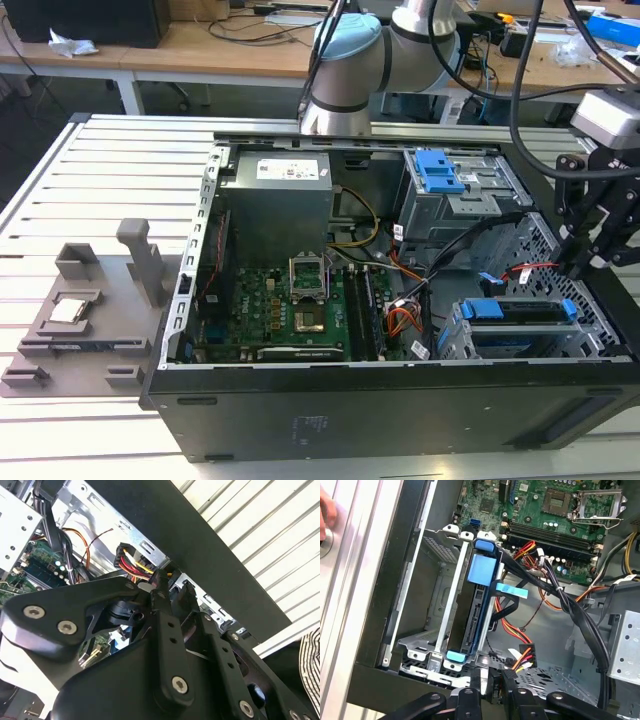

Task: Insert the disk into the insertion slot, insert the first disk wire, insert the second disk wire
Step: 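Insert the first disk wire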

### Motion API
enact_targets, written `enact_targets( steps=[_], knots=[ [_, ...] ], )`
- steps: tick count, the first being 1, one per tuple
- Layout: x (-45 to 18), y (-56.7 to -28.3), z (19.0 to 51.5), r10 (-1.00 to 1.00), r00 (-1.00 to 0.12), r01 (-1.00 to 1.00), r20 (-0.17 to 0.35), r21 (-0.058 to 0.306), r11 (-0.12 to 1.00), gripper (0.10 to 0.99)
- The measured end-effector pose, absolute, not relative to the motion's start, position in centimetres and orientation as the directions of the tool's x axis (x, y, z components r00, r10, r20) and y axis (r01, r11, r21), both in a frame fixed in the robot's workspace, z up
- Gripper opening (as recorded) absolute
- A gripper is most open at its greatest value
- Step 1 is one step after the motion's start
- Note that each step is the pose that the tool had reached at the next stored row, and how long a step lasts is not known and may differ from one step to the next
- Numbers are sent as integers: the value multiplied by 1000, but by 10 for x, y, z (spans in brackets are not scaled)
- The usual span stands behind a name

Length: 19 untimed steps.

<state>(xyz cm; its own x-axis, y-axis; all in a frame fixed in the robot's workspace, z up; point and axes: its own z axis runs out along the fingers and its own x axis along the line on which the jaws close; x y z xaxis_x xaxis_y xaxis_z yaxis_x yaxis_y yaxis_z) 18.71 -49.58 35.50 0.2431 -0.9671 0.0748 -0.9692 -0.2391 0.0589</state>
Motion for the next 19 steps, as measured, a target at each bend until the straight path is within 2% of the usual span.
enact_targets(
  steps=[2, 3, 4, 5, 19],
  knots=[
    [187, -496, 355, -967, 243, -969, 75, 59, -239, 282],
    [187, -496, 355, -967, 243, -969, 76, 59, -239, 220],
    [187, -496, 355, -967, 243, -969, 76, 59, -239, 220],
    [187, -496, 355, -967, 243, -969, 76, 59, -239, 173],
    [187, -496, 361, -967, 243, -969, 76, 59, -239, 169]
  ],
)
